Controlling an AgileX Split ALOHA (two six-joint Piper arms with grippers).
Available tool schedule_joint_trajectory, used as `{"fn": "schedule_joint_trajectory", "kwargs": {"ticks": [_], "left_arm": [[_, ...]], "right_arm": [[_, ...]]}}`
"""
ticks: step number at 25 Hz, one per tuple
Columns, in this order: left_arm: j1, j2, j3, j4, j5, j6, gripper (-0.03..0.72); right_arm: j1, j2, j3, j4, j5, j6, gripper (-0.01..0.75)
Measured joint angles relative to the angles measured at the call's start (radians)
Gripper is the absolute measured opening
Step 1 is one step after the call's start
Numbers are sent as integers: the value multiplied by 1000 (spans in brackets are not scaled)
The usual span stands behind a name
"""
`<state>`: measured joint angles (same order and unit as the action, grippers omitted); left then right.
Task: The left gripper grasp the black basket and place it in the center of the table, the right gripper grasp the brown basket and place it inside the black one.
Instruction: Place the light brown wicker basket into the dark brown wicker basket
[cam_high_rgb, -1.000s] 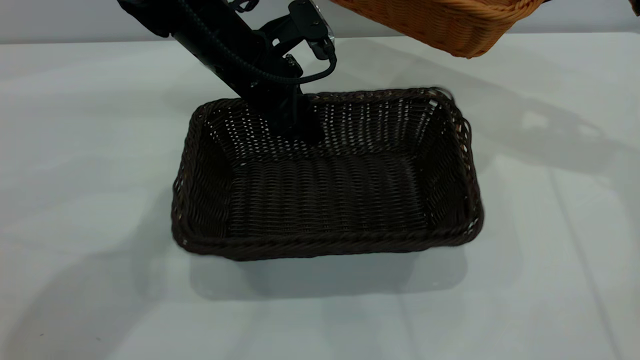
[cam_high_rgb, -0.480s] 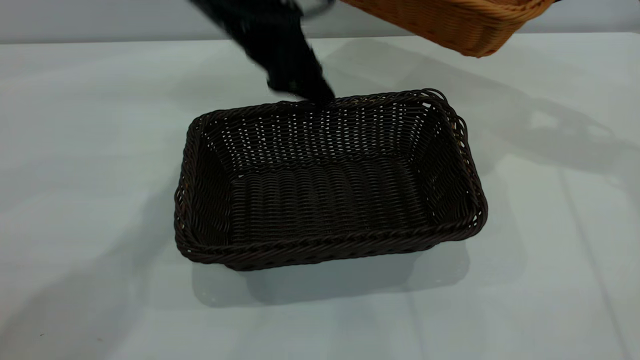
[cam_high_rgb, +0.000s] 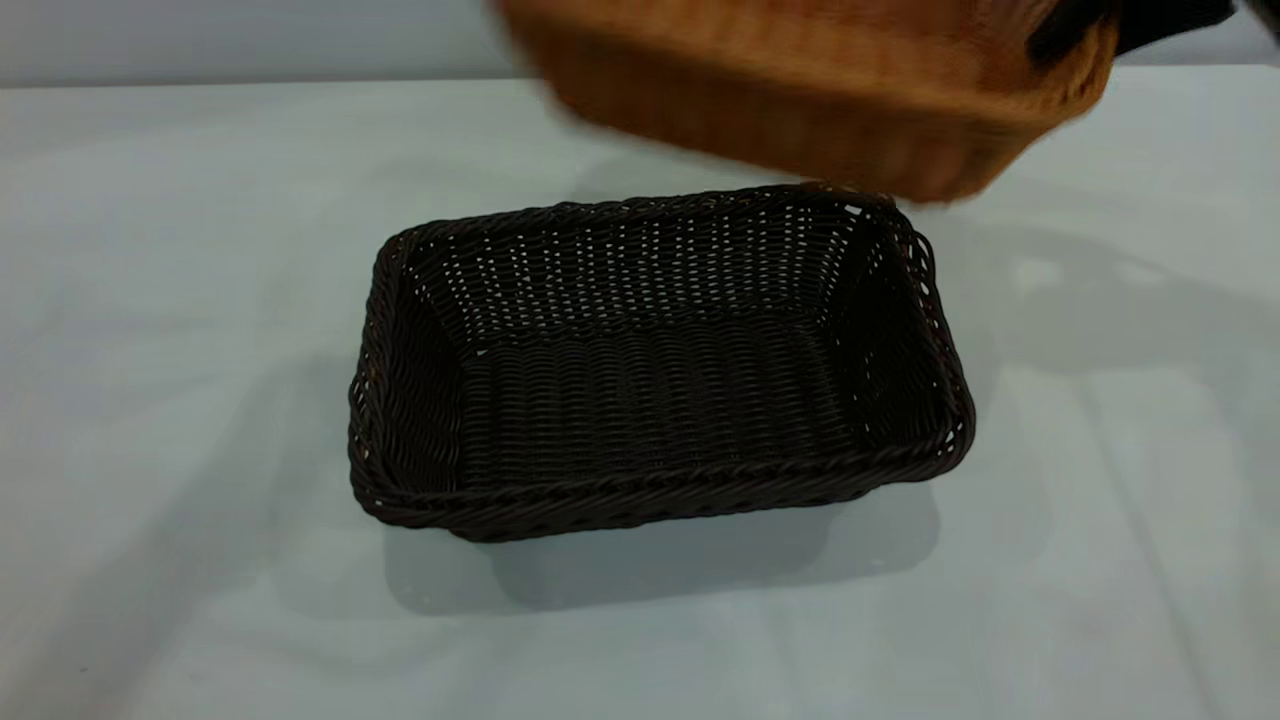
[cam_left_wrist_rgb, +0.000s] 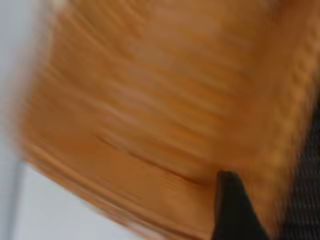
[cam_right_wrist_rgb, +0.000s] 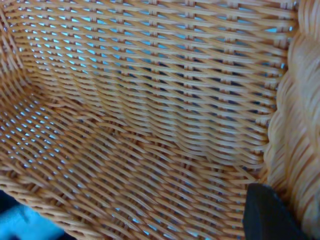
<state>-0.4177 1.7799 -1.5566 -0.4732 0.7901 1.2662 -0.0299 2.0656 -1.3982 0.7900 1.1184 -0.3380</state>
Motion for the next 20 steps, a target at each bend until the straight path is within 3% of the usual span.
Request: {"fn": "schedule_joint_trajectory", "kwargs": {"ticks": [4, 8, 20], "left_arm": [[0, -107, 0, 8, 9, -4, 363], [0, -159, 0, 11, 20, -7, 363], [0, -167, 1, 16, 40, -54, 362]], "right_arm": [[78, 0, 0, -56, 56, -74, 66], [128, 0, 0, -60, 36, -86, 66], [190, 0, 1, -167, 17, -61, 69]]}}
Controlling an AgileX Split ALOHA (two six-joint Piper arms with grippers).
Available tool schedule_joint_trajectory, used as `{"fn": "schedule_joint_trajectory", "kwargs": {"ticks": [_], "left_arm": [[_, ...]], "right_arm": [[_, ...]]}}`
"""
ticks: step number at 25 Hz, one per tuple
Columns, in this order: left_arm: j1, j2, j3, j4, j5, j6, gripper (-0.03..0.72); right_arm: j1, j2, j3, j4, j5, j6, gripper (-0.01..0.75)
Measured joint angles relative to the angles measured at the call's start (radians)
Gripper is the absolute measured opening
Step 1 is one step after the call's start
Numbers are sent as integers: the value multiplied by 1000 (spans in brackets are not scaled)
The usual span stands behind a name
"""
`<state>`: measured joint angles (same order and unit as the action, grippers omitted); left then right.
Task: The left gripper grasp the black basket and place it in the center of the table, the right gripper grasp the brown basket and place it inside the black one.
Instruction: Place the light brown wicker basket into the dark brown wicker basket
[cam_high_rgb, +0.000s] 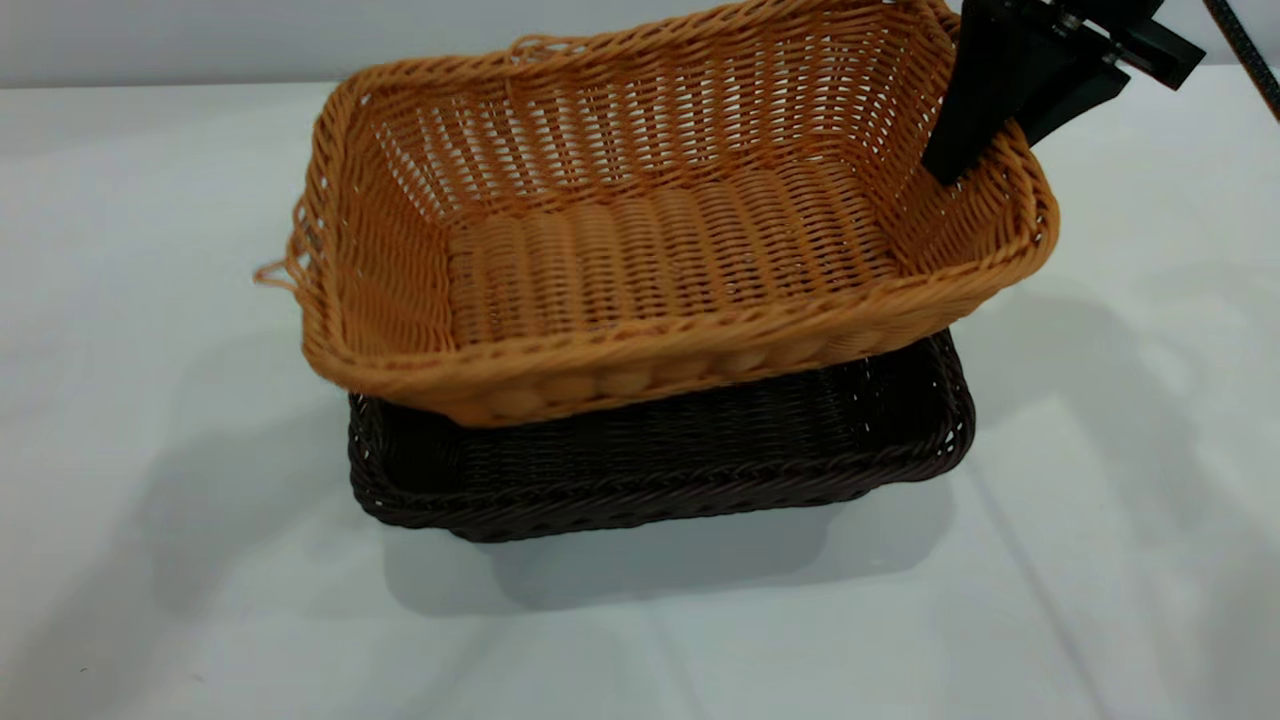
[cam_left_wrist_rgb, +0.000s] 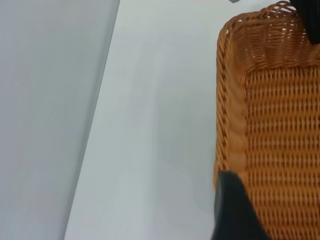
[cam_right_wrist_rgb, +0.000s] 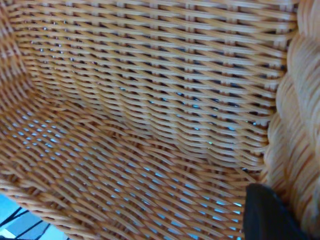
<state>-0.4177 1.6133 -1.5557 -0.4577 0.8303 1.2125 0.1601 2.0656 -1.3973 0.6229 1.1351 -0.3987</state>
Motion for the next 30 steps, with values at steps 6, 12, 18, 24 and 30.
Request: {"fn": "schedule_joint_trajectory", "kwargs": {"ticks": [6, 12, 18, 24, 30], "left_arm": [[0, 0, 0, 0, 0, -3, 362], [0, 0, 0, 1, 1, -3, 362], [0, 0, 0, 1, 1, -3, 362], [0, 0, 0, 1, 1, -4, 362], [0, 0, 0, 1, 1, -4, 362]], "right_arm": [[0, 16, 44, 8, -15, 12, 69], [0, 91, 50, 98, -62, 16, 72], [0, 156, 51, 122, -85, 16, 84], [0, 157, 51, 143, -151, 20, 155], [0, 156, 51, 154, -141, -31, 346]]}}
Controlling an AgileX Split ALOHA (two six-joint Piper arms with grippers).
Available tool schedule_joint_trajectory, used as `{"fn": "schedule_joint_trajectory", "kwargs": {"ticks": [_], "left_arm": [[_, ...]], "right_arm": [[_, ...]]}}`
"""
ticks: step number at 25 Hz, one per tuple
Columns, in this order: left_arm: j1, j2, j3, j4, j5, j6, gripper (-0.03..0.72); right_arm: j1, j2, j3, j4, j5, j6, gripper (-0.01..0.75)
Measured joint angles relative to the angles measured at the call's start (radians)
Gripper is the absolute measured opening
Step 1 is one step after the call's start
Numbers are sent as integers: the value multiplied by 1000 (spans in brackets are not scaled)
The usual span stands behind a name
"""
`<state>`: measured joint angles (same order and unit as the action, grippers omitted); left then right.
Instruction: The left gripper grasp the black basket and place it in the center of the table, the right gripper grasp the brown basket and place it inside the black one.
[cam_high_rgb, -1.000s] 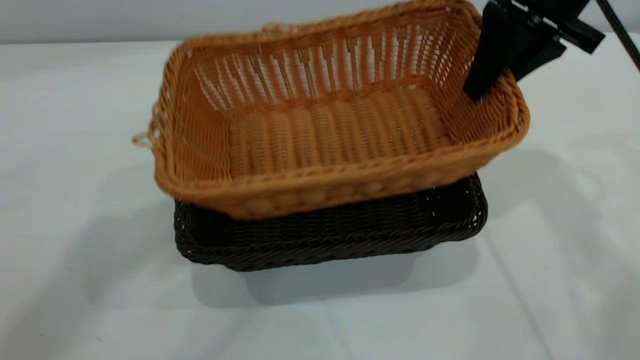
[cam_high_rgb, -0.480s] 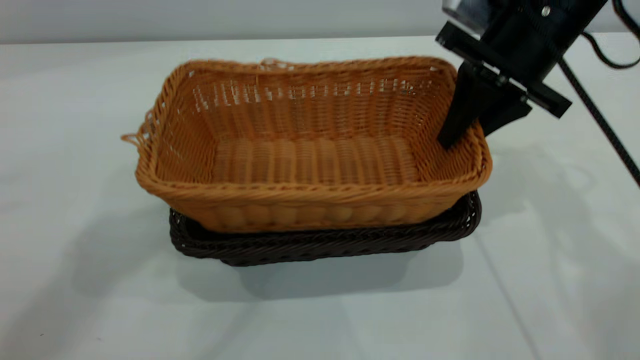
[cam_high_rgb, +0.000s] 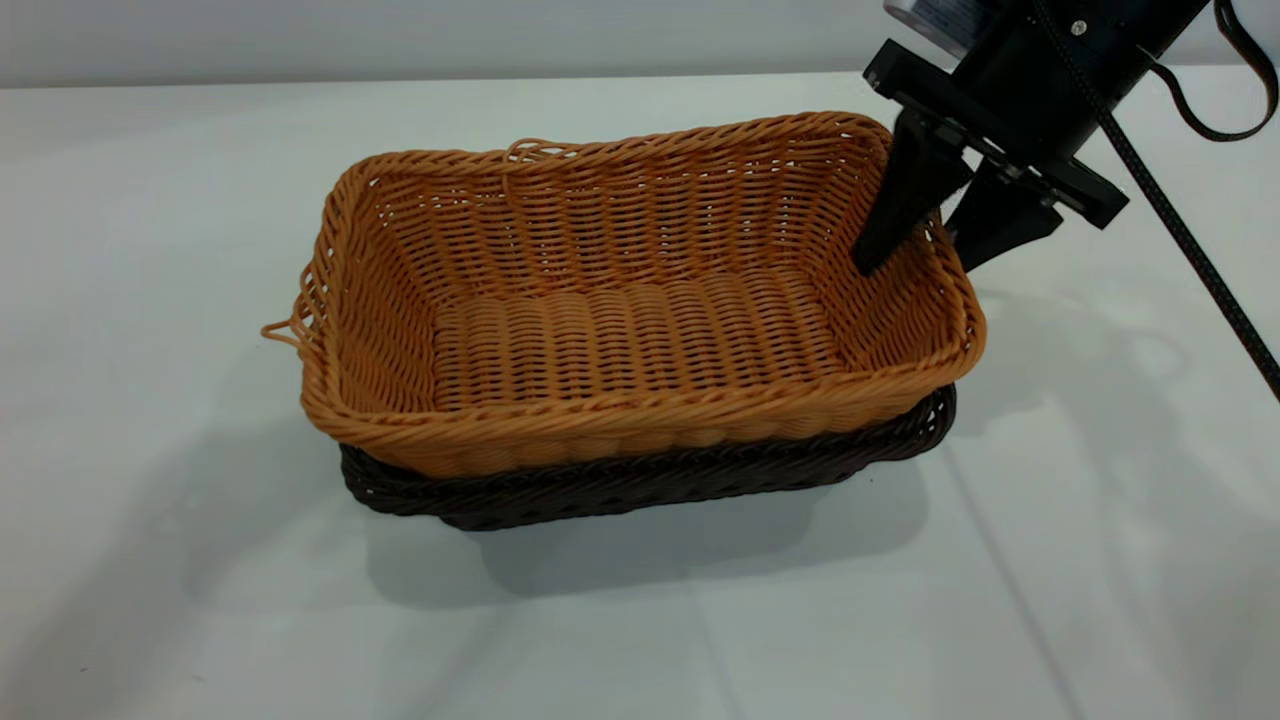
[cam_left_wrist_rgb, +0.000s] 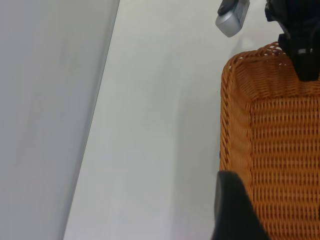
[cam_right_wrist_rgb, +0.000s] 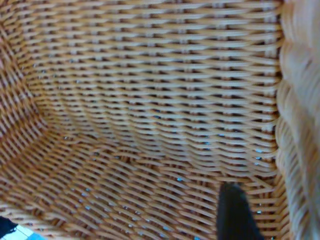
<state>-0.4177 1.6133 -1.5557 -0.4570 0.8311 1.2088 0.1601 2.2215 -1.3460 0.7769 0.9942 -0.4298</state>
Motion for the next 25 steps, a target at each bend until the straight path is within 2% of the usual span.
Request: {"fn": "schedule_joint_trajectory", "kwargs": {"ticks": [3, 6, 10, 16, 25], "left_arm": [[0, 0, 0, 0, 0, -1, 362], [0, 0, 0, 0, 0, -2, 362], [0, 0, 0, 0, 3, -2, 362], [0, 0, 0, 0, 15, -2, 362], [0, -57, 0, 3, 125, -10, 362]], "right_arm": [[0, 0, -7, 1, 32, -7, 428], [0, 0, -38, -8, 91, -20, 465], [0, 0, -117, -81, 173, 1, 472], [0, -15, -250, -172, 190, 104, 472], [0, -292, -262, -283, 211, 203, 472]]}}
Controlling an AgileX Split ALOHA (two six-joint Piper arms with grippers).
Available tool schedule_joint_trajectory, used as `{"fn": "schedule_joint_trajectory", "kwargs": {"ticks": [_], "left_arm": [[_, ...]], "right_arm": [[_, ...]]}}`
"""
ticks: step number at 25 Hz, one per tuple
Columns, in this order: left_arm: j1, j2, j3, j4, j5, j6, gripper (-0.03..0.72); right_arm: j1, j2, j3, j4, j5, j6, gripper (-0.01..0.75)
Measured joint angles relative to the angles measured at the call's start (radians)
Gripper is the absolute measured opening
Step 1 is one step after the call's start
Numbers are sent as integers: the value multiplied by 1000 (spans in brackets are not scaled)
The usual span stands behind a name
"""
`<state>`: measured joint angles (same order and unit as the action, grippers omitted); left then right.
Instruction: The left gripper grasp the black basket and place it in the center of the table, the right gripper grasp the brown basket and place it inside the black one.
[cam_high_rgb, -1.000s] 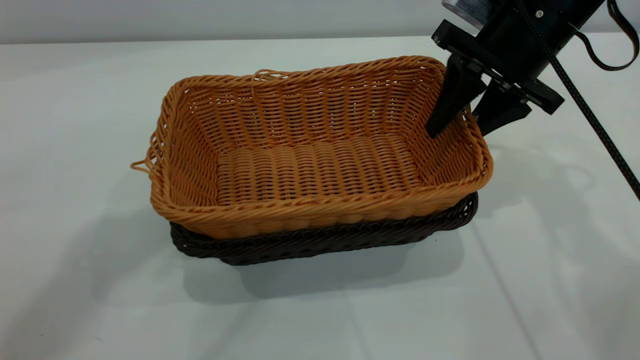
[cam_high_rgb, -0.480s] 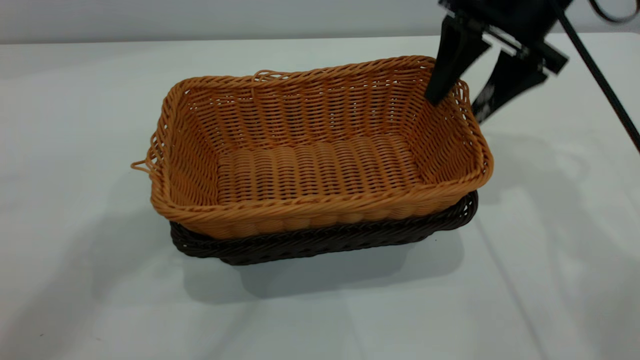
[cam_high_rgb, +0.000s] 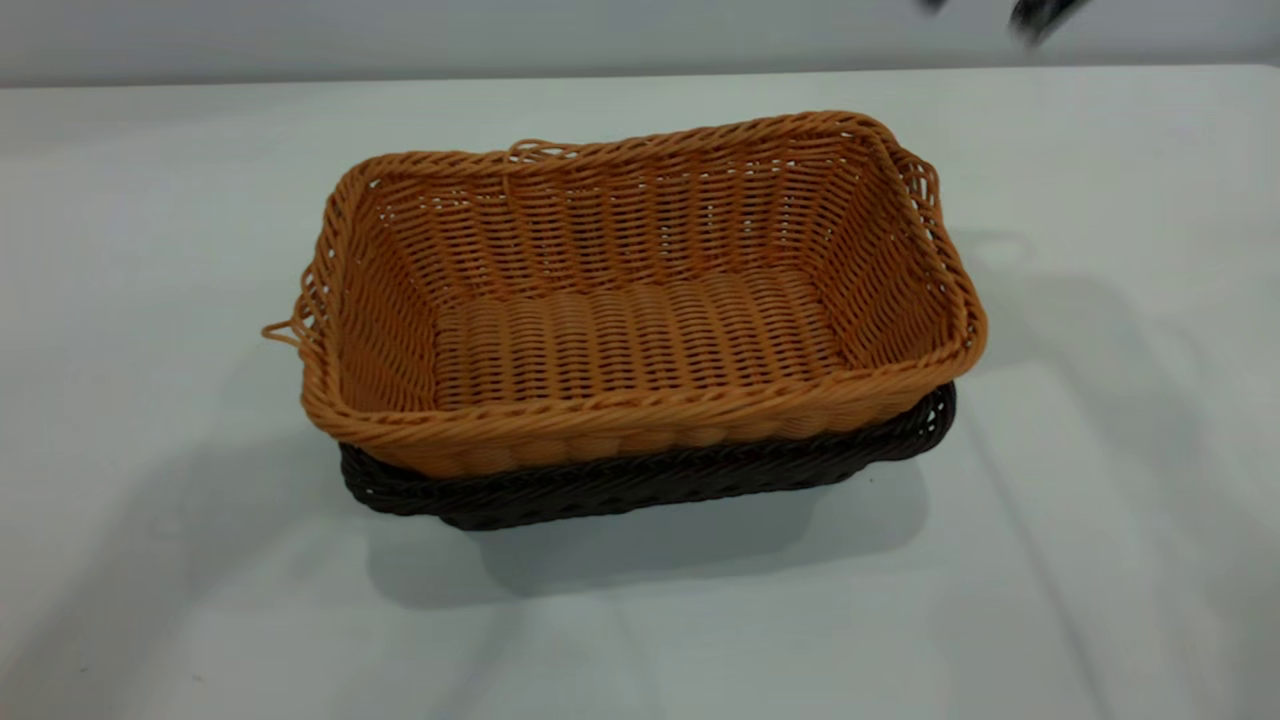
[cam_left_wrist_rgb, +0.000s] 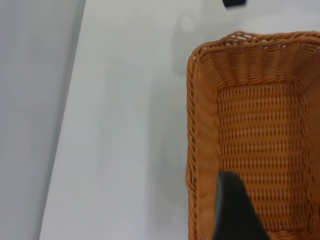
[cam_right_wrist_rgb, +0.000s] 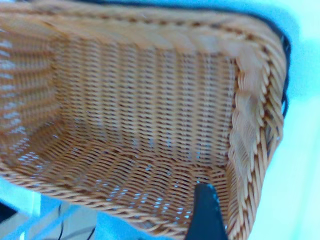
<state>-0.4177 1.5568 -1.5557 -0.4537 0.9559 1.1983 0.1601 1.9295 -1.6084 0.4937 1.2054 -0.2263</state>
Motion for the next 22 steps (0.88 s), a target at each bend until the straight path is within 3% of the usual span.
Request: {"fn": "schedule_joint_trajectory", "kwargs": {"ticks": [5, 11, 16, 22], "left_arm": [[0, -119, 0, 61, 64, -78, 362], [0, -260, 1, 313, 211, -373, 362], [0, -326, 30, 497, 211, -663, 362], [0, -406, 179, 493, 211, -773, 362]], "right_arm": [[0, -320, 0, -76, 21, 6, 451], [0, -676, 90, -255, 43, 87, 447], [0, -1025, 300, -296, 51, 140, 447], [0, -1491, 628, -403, 56, 277, 447]]}}
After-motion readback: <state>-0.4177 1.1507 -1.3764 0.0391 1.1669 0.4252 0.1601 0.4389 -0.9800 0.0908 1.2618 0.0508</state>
